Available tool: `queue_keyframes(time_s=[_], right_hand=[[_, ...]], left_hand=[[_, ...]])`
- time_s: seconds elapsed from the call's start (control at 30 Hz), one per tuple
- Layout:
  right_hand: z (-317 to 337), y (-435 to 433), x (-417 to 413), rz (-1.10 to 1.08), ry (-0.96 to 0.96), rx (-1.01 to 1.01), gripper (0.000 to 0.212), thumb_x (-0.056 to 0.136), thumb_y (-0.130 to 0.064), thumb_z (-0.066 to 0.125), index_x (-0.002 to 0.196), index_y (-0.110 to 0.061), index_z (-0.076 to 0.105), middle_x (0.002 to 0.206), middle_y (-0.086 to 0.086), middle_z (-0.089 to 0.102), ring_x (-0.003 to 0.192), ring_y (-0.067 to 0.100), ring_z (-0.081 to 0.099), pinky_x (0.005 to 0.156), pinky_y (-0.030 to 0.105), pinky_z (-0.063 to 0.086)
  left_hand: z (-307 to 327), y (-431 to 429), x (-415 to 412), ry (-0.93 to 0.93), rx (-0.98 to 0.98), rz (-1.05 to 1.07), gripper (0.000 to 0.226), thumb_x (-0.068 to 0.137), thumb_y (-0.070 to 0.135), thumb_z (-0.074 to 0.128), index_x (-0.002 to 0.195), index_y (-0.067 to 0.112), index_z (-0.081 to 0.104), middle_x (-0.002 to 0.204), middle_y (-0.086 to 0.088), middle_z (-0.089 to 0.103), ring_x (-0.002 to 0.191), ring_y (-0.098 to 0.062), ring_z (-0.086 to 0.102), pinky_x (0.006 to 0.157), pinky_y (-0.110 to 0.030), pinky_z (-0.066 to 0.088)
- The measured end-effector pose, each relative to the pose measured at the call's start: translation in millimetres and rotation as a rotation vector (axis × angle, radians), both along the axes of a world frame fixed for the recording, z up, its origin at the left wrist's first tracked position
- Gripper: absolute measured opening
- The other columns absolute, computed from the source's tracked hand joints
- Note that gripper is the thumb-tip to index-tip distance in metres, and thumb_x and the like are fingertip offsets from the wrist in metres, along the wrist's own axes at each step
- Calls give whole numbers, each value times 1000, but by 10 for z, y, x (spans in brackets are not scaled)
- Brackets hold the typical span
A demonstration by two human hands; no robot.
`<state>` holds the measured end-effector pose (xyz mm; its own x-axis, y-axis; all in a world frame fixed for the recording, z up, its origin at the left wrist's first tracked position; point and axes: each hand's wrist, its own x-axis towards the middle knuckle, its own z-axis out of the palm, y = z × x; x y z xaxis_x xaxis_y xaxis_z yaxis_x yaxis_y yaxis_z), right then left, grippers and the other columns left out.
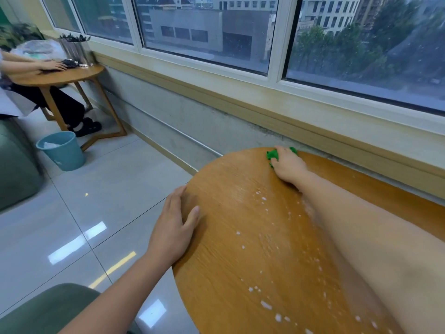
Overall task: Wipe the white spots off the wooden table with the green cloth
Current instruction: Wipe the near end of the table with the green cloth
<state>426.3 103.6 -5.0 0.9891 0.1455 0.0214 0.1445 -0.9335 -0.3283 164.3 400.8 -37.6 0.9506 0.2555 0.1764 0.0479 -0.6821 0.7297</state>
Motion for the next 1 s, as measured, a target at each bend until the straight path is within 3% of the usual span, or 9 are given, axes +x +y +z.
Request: queue_keyframes(time_s=[0.1,0.23,0.37,0.47,0.57,0.8,0.87,1.0], right_hand=[[20,559,-186,152,-1,20,56,110,-36,48,163,-20,38,166,10,43,143,35,50,108,44,47],[35,1248,-606,383,-1,93,48,108,-34,53,155,-25,49,157,6,54,135,31,57,105,42,48],[-26,1700,-1142,583,-6,124,48,107,-34,55,154,-28,50,157,-3,54,140,25,53,110,46,48],[-64,1854,-1555,713,-4,109,47,106,-34,54,153,-30,50,155,-5,53,141,21,51,110,48,48],[-59,1843,-1951,826,-6,70,50,107,-32,52,157,-31,47,161,-6,47,148,19,44,115,45,43],[-154,1253,-2717,1061,-39,83,50,110,-35,50,159,-29,46,170,-2,39,156,18,33,124,41,33],[-187,1029,-2740,1057,-50,82,51,110,-35,50,160,-28,46,170,-1,38,157,18,32,126,39,32],[-148,573,-2472,911,-19,45,51,110,-38,48,161,-36,43,172,-6,35,157,17,33,123,41,37]], left_hand=[[-22,54,-40,-15,-95,13,67,104,64,45,162,39,26,166,13,38,143,-1,39,117,-39,39],[18,138,-120,-30,-202,5,70,100,73,37,162,41,30,164,16,41,146,-2,42,117,-39,40],[102,266,-159,-65,-213,23,57,107,62,36,160,40,35,161,19,43,141,4,44,113,-29,38],[172,376,-158,-79,-190,61,53,111,52,38,161,33,38,161,14,46,140,0,46,104,-17,36],[226,467,-173,-70,-209,73,51,112,44,39,160,28,40,161,8,48,139,-4,47,98,-13,38],[261,394,-111,-31,-186,46,51,110,48,43,157,29,44,159,10,50,142,-6,47,116,-33,38],[237,282,-57,-12,-138,17,52,109,50,45,157,30,45,159,12,49,145,-6,44,121,-38,36],[197,4,25,4,-30,-59,52,107,50,49,155,31,45,156,10,50,141,-7,46,113,-32,37]])
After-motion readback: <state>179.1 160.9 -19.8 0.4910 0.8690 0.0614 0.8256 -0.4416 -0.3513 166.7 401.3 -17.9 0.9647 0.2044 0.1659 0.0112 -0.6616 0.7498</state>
